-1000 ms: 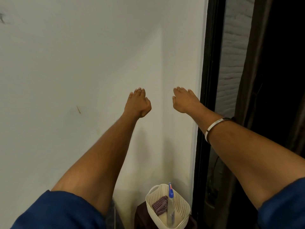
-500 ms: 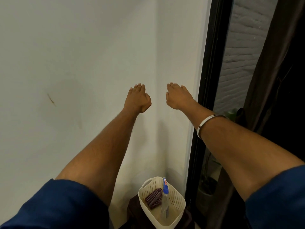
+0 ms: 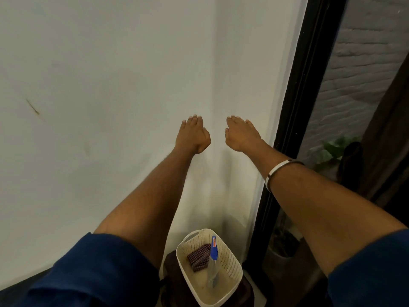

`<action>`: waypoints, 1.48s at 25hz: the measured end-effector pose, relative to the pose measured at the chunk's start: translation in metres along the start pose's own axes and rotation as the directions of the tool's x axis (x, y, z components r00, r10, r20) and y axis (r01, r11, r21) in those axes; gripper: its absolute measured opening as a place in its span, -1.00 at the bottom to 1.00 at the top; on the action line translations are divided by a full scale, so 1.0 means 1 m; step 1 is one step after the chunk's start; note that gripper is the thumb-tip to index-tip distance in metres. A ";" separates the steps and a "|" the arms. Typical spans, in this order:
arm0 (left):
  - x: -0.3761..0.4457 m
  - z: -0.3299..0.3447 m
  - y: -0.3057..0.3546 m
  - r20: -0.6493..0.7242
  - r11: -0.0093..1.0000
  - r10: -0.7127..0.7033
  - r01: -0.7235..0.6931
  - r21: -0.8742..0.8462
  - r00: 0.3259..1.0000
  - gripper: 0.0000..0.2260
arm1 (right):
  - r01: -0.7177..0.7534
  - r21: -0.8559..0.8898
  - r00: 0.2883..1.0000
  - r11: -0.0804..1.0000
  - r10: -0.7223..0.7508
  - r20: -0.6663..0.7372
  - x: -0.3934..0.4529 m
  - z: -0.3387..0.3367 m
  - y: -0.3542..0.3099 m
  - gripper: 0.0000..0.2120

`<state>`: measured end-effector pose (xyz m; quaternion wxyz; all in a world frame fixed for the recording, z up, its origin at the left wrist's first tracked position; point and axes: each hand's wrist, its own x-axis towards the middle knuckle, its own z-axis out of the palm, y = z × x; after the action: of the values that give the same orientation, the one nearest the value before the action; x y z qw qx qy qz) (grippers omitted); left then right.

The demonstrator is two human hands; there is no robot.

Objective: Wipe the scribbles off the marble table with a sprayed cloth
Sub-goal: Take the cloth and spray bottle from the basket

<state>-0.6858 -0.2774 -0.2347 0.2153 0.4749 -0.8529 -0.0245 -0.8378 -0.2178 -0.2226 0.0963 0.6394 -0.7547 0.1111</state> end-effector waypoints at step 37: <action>-0.179 0.418 -0.108 0.626 0.987 -0.110 0.161 -0.026 0.772 -0.43 | -0.246 0.532 0.743 0.810 -0.195 0.640 -0.167 0.416 0.028 -0.43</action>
<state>-0.6811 -0.2579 -0.7021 -0.0619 0.4918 -0.8380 -0.2284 -0.8392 -0.1768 -0.6697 -0.3839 0.6222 -0.6746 0.1024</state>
